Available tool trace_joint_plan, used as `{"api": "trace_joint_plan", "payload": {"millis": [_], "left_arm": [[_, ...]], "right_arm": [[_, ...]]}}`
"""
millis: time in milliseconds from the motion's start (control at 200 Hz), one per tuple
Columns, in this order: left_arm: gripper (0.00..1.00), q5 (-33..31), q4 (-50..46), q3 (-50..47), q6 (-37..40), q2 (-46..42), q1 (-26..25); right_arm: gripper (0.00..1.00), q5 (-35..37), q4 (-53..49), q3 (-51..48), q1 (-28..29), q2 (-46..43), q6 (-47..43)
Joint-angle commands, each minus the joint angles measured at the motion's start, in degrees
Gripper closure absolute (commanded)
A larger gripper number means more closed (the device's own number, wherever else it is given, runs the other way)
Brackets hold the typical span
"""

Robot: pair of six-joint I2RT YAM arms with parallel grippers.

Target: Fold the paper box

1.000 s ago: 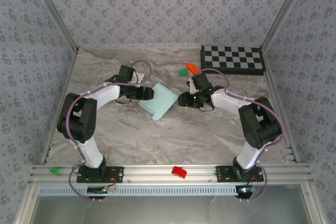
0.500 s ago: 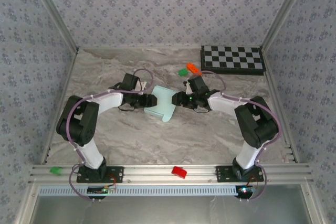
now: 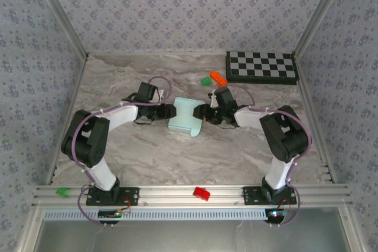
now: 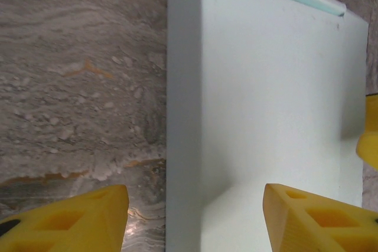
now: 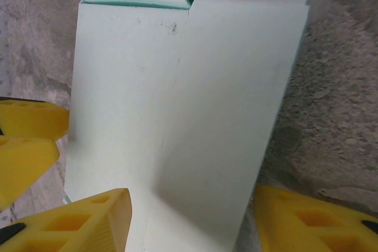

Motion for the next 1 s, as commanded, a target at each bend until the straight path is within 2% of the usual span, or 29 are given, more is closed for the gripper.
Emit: {"api": "trace_joint_plan", "payload": {"millis": [0,375,825,1000], "left_arm": [[0.4,0.77,0.15,3.08,-0.06,1.54,0.27],[0.57,4.02,1.26,4.74,-0.54,4.8,0.24],[0.56,6.81,3.9,4.04,-2.03,5.91,0.24],[0.55,7.75,5.53,3.45,-3.13,6.08,0.15]], "right_arm": [[0.44,-3.31,6.83,-1.74,-0.59,1.32,3.09],[0.5,-5.71,10.59,-1.78,-0.59,2.96,3.57],[0.53,-8.77,15.11,-0.28,0.46,4.19,4.75],[0.53,-5.25,9.11,0.99,1.17,-0.26,0.84]]}}
